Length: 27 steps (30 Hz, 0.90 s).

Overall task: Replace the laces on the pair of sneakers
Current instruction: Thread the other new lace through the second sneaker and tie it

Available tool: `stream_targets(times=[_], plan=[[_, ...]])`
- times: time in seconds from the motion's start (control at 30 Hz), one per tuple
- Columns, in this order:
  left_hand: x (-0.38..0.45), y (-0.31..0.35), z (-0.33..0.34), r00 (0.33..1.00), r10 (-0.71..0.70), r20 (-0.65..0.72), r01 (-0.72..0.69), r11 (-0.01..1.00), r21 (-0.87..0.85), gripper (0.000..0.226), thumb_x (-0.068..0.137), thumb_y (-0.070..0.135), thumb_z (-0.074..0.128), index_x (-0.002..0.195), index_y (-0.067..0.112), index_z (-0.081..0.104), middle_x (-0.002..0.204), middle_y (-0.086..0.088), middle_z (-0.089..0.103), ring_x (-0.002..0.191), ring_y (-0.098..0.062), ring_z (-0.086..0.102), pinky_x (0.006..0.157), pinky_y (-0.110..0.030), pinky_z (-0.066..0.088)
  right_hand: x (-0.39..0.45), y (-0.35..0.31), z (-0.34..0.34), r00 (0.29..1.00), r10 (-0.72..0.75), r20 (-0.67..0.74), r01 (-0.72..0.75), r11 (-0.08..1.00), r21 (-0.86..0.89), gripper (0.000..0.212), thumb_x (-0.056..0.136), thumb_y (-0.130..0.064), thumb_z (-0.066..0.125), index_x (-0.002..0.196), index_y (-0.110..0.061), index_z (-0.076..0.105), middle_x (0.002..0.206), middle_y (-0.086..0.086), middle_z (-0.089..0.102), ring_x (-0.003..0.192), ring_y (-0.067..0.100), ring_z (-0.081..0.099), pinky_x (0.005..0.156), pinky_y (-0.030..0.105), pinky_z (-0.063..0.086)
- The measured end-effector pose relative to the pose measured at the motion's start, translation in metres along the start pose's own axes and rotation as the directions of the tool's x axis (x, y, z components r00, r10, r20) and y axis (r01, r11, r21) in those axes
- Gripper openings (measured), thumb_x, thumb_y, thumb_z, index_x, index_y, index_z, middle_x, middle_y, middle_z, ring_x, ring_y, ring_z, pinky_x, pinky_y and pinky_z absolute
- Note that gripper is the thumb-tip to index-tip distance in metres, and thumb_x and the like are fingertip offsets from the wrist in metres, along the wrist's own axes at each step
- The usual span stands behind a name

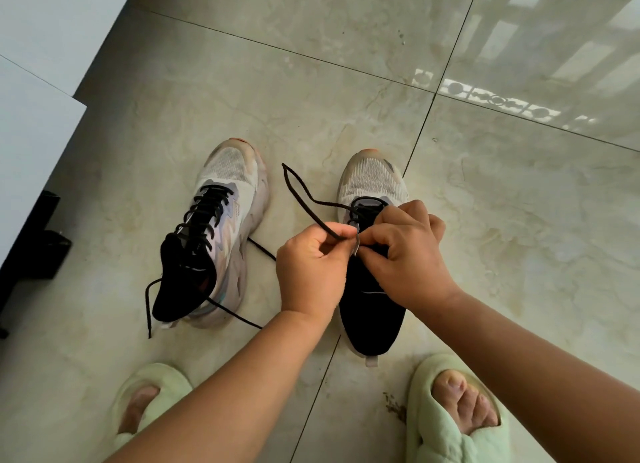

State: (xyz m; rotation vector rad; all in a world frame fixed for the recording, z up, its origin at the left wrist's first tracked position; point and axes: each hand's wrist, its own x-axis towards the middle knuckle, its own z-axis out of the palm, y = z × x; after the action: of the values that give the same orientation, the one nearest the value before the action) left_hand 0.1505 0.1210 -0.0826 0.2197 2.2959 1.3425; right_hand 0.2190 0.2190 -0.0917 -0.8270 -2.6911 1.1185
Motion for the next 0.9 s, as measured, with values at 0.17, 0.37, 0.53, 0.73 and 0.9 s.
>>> stream_targets(times=[0.17, 0.37, 0.53, 0.73, 0.9], plan=[[-0.003, 0.003, -0.014, 0.983, 0.1, 0.156, -0.118, 0.987, 0.11, 0.024, 0.081, 0.005, 0.066, 0.1, 0.02, 0.071, 0.093, 0.008, 0.069, 0.085, 0.001, 0.063, 0.079, -0.014, 0.049, -0.001, -0.001, 0.001, 1.0, 0.02, -0.021, -0.019, 0.999, 0.042, 0.015, 0.074, -0.01, 0.07, 0.062, -0.019, 0.067, 0.07, -0.015, 0.046, 0.088, 0.012, 0.037, 0.077, 0.029, 0.017], [-0.019, -0.004, -0.011, 0.962, 0.166, 0.219, -0.222, 0.939, 0.264, 0.041, 0.08, 0.008, 0.065, 0.118, 0.021, 0.056, 0.098, 0.014, 0.055, 0.084, 0.0, 0.055, 0.072, -0.01, 0.045, 0.003, -0.004, -0.005, 0.998, -0.05, 0.036, 0.044, 0.987, 0.156, 0.012, 0.068, -0.01, 0.059, 0.057, -0.008, 0.055, 0.069, -0.007, 0.048, 0.08, 0.018, 0.039, 0.073, 0.034, 0.038], [-0.01, -0.005, -0.01, 0.992, 0.107, 0.067, -0.121, 0.952, 0.281, 0.027, 0.078, 0.005, 0.064, 0.09, 0.025, 0.051, 0.083, 0.003, 0.061, 0.066, -0.014, 0.057, 0.058, -0.024, 0.044, -0.002, -0.001, -0.031, 0.998, -0.056, 0.022, 0.042, 0.91, 0.412, 0.012, 0.061, -0.018, 0.049, 0.053, -0.011, 0.044, 0.077, -0.001, 0.056, 0.081, 0.021, 0.05, 0.071, 0.021, 0.037], [-0.007, -0.004, -0.005, 0.992, 0.109, 0.065, -0.124, 0.947, 0.297, 0.029, 0.074, 0.01, 0.069, 0.081, 0.028, 0.047, 0.074, 0.005, 0.057, 0.063, -0.012, 0.053, 0.056, -0.024, 0.043, -0.005, -0.001, -0.041, 0.95, 0.018, 0.31, -0.261, 0.587, 0.766, 0.007, 0.066, -0.005, 0.043, 0.059, -0.002, 0.044, 0.063, 0.007, 0.062, 0.052, 0.01, 0.05, 0.055, 0.018, 0.041], [-0.009, -0.003, 0.001, 0.982, 0.184, 0.046, -0.188, 0.913, 0.361, 0.028, 0.076, 0.013, 0.069, 0.078, 0.025, 0.044, 0.067, 0.006, 0.054, 0.059, -0.013, 0.051, 0.052, -0.027, 0.04, -0.004, 0.016, -0.043, 0.983, 0.085, 0.163, -0.15, 0.884, 0.444, 0.017, 0.077, -0.021, 0.064, 0.072, -0.015, 0.048, 0.048, -0.012, 0.038, 0.046, 0.004, 0.034, 0.047, 0.013, 0.031]])
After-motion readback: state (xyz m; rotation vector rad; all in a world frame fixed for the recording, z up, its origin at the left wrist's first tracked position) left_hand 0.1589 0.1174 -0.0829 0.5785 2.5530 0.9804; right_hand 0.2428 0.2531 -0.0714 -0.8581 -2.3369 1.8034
